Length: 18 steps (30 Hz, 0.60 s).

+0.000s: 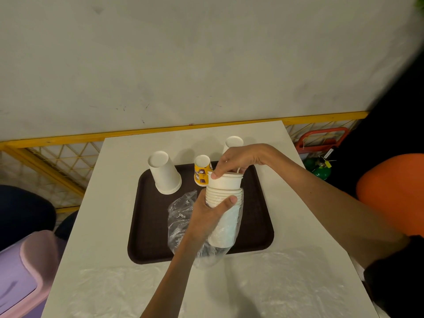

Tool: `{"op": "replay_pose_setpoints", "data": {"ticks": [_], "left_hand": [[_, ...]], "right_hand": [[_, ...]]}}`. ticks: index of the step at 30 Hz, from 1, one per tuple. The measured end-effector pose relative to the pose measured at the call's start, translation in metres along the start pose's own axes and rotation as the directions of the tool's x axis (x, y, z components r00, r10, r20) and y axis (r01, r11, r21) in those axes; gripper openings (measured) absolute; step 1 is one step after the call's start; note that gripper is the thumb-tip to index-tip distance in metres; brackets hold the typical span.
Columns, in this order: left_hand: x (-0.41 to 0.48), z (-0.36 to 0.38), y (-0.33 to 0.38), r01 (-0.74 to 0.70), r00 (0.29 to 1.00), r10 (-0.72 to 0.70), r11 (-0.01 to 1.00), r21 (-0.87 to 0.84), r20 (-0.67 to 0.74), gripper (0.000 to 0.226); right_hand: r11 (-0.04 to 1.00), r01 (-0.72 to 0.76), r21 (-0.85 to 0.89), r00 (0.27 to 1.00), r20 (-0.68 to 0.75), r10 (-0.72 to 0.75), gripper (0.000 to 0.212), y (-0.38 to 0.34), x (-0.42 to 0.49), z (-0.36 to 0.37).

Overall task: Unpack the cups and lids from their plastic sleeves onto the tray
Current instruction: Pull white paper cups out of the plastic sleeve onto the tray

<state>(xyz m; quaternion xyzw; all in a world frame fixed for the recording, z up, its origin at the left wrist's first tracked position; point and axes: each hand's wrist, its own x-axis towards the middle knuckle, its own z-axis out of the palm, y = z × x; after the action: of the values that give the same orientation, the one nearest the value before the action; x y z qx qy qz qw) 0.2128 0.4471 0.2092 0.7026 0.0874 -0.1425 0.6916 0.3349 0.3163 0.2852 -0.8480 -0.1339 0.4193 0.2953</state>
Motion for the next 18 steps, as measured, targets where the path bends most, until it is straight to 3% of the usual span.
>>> {"op": "replay_pose_setpoints", "data": {"ticks": [5, 12, 18], "left_hand": [[0.002, -0.007, -0.006, 0.078, 0.992, -0.080, 0.997, -0.025, -0.094, 0.070], [0.004, -0.008, 0.000, 0.044, 0.980, -0.070, 0.989, -0.138, -0.187, 0.094], [0.010, -0.005, 0.013, 0.014, 0.982, -0.036, 0.993, -0.118, -0.184, 0.093]], "right_hand": [[0.985, 0.076, 0.153, 0.991, -0.119, -0.058, 0.032, 0.008, -0.009, -0.014], [0.913, 0.067, 0.402, 0.998, -0.039, -0.057, 0.071, 0.032, -0.015, -0.023], [0.870, 0.082, 0.487, 0.996, -0.020, -0.082, 0.071, 0.047, -0.022, -0.028]]}}
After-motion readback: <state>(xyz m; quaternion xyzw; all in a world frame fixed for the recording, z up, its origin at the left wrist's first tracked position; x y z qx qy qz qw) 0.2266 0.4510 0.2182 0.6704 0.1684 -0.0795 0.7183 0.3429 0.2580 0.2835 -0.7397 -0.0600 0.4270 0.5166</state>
